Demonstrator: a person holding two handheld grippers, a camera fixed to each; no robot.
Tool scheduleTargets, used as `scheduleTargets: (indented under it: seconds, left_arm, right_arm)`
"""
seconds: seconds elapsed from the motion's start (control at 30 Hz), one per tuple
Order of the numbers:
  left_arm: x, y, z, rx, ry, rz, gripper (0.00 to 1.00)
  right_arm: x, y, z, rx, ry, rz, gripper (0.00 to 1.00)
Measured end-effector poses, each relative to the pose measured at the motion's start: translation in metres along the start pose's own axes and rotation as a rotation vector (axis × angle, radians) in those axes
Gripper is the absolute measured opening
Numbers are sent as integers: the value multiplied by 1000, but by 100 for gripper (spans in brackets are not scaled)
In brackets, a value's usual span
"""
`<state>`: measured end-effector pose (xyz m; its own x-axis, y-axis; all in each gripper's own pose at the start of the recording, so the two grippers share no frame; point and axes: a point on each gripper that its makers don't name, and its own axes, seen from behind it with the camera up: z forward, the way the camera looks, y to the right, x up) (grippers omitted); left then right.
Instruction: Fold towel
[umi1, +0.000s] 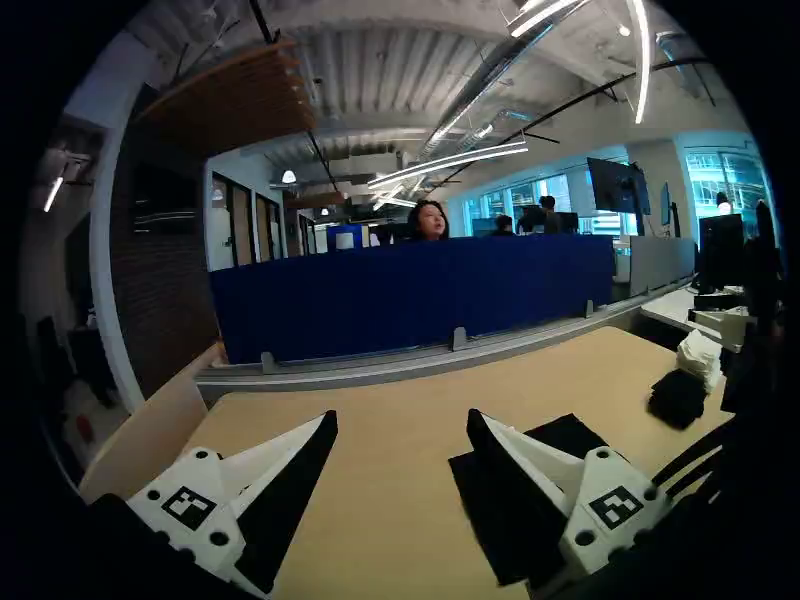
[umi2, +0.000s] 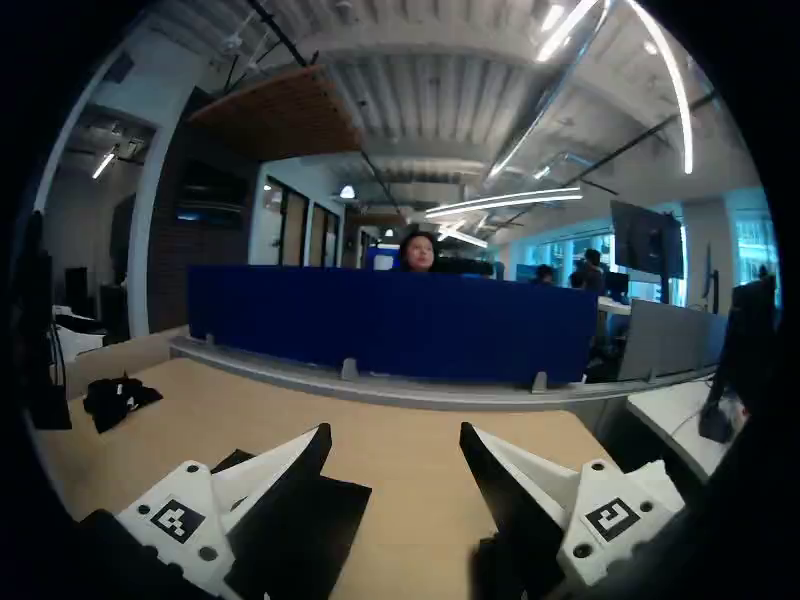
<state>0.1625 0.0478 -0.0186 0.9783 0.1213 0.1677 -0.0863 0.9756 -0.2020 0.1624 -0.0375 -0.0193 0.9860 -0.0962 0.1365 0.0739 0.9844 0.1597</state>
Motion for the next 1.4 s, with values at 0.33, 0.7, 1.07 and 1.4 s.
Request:
scheduleTargets:
  seconds: [0.33,0.7,1.07,1.4]
  left_arm:
    - [-8,28,-2,-129,-91,38,96]
    - [-37,53,-2,-192,-153,63,96]
    - [-72,66,2,-230,-209,82,96]
    - [-118,80,1,-271,-283,107,96]
  right_arm:
    - [-5,-31,-7,148,-110,-60,100]
    - [-19,-48,-12,197,-152,-77,100]
    - [-60,-65,-9,238,-234,-105,100]
    - [-111,-71,-9,252,-325,-97,100]
